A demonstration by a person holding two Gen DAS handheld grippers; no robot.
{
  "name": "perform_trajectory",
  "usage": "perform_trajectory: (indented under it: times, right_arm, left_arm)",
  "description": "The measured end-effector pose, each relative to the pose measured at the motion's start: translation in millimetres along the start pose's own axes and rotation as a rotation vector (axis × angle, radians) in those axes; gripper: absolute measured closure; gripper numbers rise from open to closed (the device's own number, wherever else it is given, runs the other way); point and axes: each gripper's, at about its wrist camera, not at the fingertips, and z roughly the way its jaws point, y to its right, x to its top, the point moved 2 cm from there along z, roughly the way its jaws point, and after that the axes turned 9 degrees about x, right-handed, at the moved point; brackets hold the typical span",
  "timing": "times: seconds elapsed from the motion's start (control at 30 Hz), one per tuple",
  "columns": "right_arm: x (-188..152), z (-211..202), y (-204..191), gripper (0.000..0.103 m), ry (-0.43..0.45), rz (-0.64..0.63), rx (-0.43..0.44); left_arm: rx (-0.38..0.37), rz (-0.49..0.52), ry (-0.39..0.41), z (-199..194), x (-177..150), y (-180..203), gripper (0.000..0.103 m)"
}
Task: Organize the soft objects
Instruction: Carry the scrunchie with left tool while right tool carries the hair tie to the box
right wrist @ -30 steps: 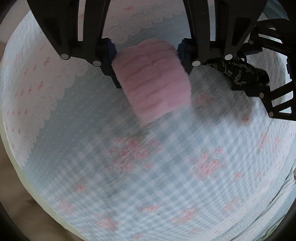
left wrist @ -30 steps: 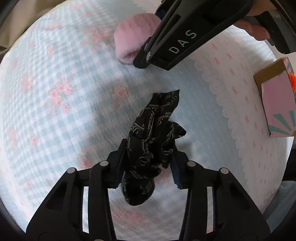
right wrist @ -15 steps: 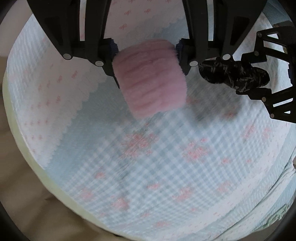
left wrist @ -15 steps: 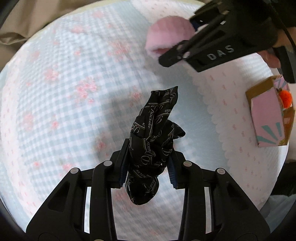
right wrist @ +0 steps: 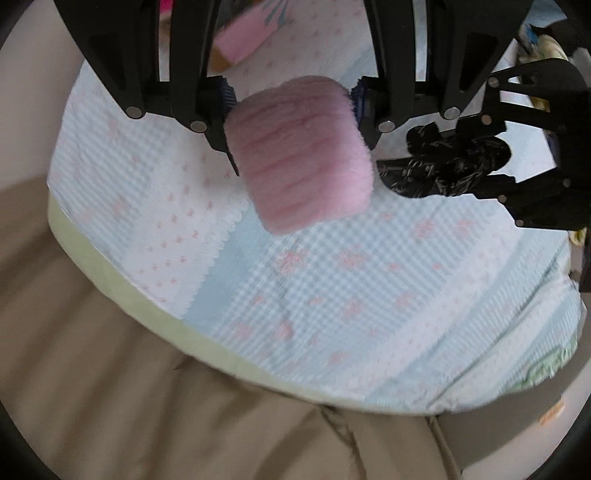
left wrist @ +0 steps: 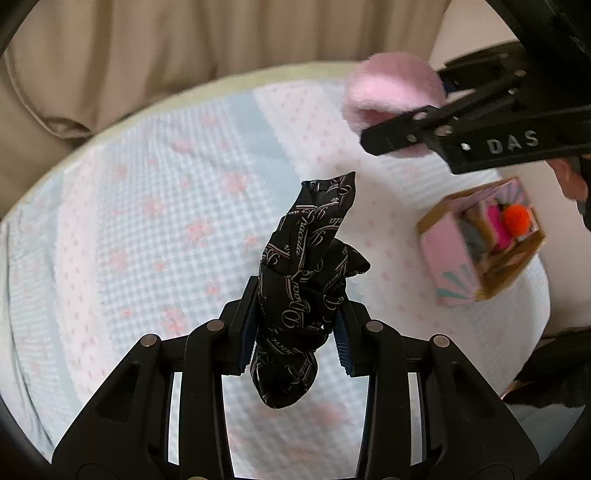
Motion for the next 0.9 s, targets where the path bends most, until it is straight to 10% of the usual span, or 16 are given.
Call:
perform_trajectory:
  times: [0.37, 0.9]
  right_arm:
    - [-101.4, -137.7, -5.8, 0.059, 0.166, 0.155, -0.023]
    - [-265.5, -214.1, 113.3, 0.059, 0.225, 0.529, -0.123]
  left_arm:
    - [-0.006, -0.076, 0.112, -116.2, -4.4, 77.3, 0.071]
    - [-0.148, -0.079, 0.117, -89.8, 31.2, 272.2, 0.071]
